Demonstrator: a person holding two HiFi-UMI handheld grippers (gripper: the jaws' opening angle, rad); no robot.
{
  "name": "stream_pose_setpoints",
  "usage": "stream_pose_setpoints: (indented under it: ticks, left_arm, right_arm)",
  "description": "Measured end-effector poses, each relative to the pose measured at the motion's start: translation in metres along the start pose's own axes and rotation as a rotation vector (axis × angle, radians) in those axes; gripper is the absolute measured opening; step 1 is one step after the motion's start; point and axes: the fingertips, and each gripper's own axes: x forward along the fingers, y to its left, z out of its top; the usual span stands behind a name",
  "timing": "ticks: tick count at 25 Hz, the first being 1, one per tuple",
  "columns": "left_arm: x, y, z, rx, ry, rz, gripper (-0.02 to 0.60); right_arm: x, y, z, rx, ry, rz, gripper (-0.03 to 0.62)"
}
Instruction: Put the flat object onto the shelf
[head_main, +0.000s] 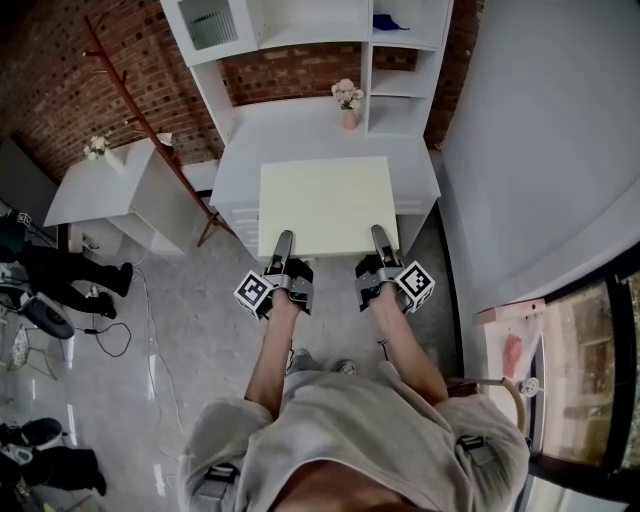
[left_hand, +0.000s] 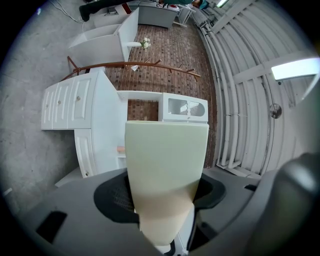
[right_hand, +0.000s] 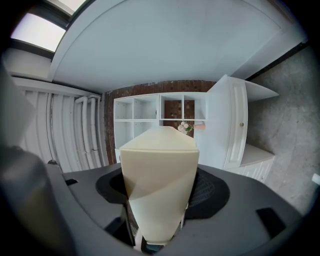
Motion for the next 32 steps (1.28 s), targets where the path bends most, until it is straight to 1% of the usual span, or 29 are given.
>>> stream_pose_setpoints:
  ticks: [10,15,17,19,21,26,29,32]
  left_arm:
    - [0.01,0.009,0.005,-0.011,-0.012,-0.007,0.282]
    - [0.026,0.033,0.011,-0.01,0.0,0.021,0.282]
    - [0.033,0.039,0.012,-0.023,0.007,0.024,0.282]
    - [0.05,0.037,0.016,-0.028,0.013,0.004,0.282]
    - [0.073,0.039,0.026,-0.031,0.019,0.001,0.282]
    - [0.117,0.059,0.058,-0.024,0.039,0.028,0.282]
    - [0.148,0.049,0.077,-0.032,0.047,-0.008,0.282]
    - [0.175,0.05,0.1,-0.037,0.058,-0.016,0.282]
  right_arm:
    - [0.013,-0.009,0.001,0.002,0.014,-0.01,0.295]
    - [0.028,-0.019,0.01,-0.022,0.004,-0.026,0.295]
    - [0.034,-0.023,0.013,-0.026,-0.005,-0.023,0.295]
    - [0.048,-0.028,0.018,-0.027,-0.012,-0.021,0.295]
    - [0.071,-0.03,0.023,-0.026,-0.018,-0.029,0.295]
    - [0.123,-0.036,0.026,-0.024,-0.032,-0.028,0.295]
    - [0.157,-0.032,0.027,-0.034,-0.041,-0.014,0.295]
    - [0.189,-0.027,0.024,-0.048,-0.05,-0.021,0.295]
